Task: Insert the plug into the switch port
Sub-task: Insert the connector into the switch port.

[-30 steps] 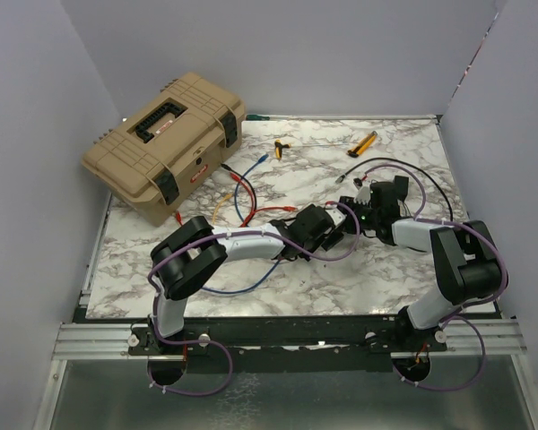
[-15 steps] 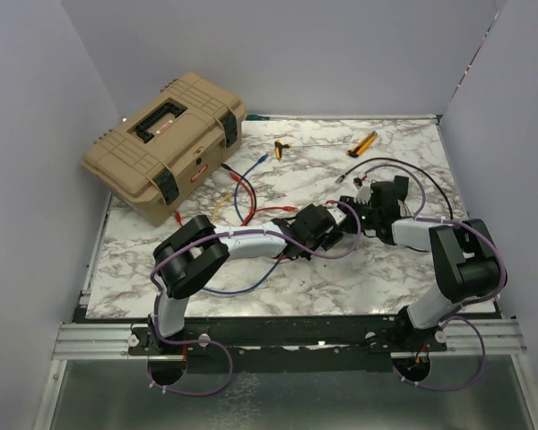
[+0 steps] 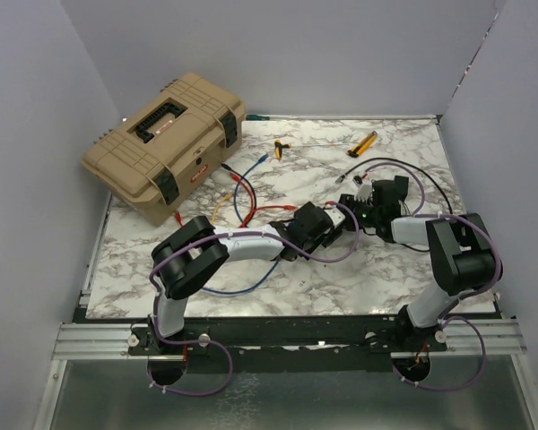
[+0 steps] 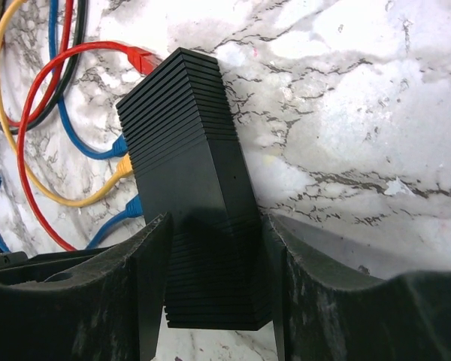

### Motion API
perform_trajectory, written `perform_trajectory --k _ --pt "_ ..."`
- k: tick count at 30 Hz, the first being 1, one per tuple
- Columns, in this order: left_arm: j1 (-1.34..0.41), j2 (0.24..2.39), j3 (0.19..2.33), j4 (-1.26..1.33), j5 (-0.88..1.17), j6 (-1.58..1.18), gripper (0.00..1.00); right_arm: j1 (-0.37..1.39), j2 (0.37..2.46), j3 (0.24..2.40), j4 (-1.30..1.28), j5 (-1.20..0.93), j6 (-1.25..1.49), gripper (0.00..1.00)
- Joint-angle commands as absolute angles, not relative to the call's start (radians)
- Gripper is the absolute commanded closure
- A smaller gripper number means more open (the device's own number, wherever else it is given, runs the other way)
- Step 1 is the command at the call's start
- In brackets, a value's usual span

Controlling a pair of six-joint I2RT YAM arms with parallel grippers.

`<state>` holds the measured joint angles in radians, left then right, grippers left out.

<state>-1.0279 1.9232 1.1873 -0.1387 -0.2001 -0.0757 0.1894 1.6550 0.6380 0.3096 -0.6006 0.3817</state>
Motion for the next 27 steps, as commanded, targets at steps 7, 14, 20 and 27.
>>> perform_trajectory --k 7,14,20,27 --pt "-1.022 1.859 1.089 0.154 -0.2 0.054 1.0 0.218 1.741 0.653 0.28 -0.815 0.39 0.47" --pt "-0.995 1.848 1.019 0.265 -0.166 -0.073 1.0 0.222 1.754 0.658 0.282 -0.835 0.391 0.48" --pt "-0.976 1.857 1.032 0.234 -0.081 -0.09 1.0 0.237 1.749 0.665 0.271 -0.839 0.372 0.49" --pt "-0.947 1.844 1.055 0.16 -0.009 -0.034 1.0 0.265 1.754 0.683 0.245 -0.855 0.337 0.49"
